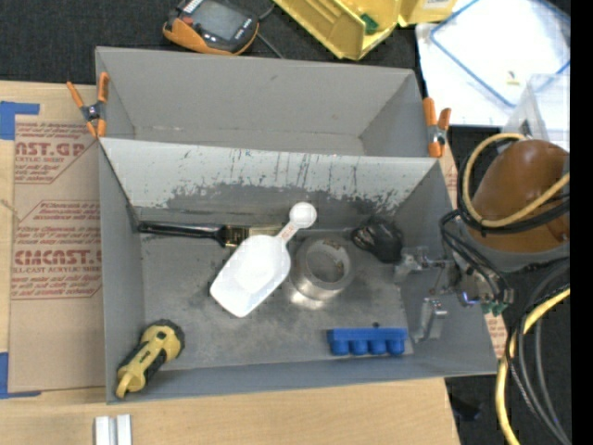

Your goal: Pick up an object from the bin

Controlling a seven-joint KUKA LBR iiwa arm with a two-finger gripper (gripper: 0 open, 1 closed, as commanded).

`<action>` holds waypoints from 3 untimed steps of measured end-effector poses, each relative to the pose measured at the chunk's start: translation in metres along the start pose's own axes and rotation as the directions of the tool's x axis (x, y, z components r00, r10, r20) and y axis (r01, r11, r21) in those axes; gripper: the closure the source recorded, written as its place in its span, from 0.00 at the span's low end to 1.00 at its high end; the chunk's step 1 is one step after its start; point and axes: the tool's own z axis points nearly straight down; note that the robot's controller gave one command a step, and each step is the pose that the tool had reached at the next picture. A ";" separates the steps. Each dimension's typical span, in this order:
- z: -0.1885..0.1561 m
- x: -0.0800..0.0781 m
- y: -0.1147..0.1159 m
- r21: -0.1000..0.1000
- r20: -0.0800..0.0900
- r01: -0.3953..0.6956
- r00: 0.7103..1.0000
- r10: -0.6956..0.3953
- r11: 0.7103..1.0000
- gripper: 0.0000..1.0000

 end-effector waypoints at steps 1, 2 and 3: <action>0.000 0.000 0.000 0.000 0.000 -0.001 1.000 0.001 1.000 0.00; 0.008 -0.003 0.003 0.000 0.004 -0.044 0.999 0.044 0.999 0.00; 0.009 -0.021 0.017 0.000 0.003 0.166 0.986 -0.166 0.986 0.00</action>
Offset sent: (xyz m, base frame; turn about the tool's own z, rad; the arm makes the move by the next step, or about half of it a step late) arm 0.0102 0.0213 -0.0579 0.2312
